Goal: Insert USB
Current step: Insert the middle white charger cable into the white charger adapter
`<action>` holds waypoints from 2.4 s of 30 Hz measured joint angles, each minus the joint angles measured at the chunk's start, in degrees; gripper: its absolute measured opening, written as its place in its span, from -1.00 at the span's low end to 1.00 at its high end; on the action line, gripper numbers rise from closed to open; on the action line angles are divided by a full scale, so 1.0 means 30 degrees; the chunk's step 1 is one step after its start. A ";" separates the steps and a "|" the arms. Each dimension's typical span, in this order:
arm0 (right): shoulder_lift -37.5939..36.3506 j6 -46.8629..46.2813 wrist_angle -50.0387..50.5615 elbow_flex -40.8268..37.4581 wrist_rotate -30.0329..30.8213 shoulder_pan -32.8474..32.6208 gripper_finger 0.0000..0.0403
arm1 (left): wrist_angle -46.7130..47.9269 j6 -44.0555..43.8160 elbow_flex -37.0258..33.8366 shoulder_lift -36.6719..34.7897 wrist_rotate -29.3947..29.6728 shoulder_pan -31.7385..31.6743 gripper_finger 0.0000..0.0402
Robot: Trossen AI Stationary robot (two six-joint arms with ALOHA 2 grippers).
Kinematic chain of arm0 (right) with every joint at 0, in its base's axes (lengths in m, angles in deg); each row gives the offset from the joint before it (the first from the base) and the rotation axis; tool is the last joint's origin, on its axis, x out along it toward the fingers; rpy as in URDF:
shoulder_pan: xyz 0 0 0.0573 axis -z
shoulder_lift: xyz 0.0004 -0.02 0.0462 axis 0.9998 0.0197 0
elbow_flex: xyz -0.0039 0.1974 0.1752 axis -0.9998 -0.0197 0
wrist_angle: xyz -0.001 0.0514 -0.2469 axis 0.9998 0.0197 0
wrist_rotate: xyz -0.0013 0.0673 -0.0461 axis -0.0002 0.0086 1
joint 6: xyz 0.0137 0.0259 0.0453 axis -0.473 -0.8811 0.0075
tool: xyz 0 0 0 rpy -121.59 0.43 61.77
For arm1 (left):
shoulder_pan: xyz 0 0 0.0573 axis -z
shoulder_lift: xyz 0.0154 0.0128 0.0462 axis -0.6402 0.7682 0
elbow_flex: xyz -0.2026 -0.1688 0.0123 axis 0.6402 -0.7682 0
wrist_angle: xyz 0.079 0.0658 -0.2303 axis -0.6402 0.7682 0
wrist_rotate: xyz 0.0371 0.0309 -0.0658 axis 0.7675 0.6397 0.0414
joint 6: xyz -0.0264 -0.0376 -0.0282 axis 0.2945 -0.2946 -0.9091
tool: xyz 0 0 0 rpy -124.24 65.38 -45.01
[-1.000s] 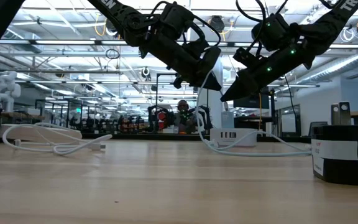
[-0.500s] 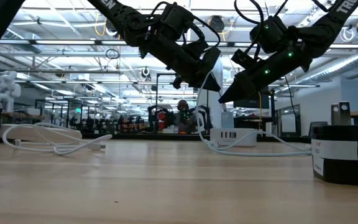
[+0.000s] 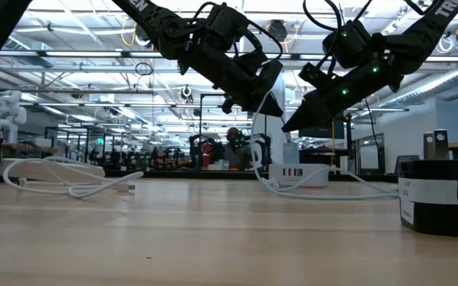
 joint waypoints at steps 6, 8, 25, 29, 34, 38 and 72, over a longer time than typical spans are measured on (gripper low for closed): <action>0.0025 0.0161 -0.0700 -0.0236 0.0046 0.0000 -1.00 | 0.0000 0.0000 0.0000 0.0000 0.0005 0.0000 -0.99; 0.0036 0.0310 -0.0775 -0.0254 0.0094 0.0021 -1.00 | 0.0001 -0.0007 0.0000 0.0000 0.0005 0.0000 -0.99; 0.0022 -0.0428 -0.0448 -0.0240 0.0021 0.0109 -1.00 | 0.0051 -0.0015 0.0000 0.0000 0.0020 0.0000 -0.99; 0.0022 -0.0498 -0.0426 -0.0240 0.0177 -0.0080 -1.00 | 0.0124 -0.0015 0.0000 0.0000 0.0020 0.0001 -0.99; 0.0007 -0.0258 -0.0467 -0.0398 -0.0003 0.0165 -1.00 | 0.0130 -0.0022 0.0000 0.0000 -0.0008 0.0000 -0.99; -0.0022 -0.0238 -0.0910 -0.1006 0.0516 0.0497 -1.00 | -0.0295 -0.0028 0.0014 -0.0065 0.0007 0.0015 -0.99; 0.0073 -0.2049 -0.1686 -0.1507 0.0752 0.0969 -1.00 | -0.0759 0.3223 -0.3580 -0.7490 -0.1853 -0.0145 -0.99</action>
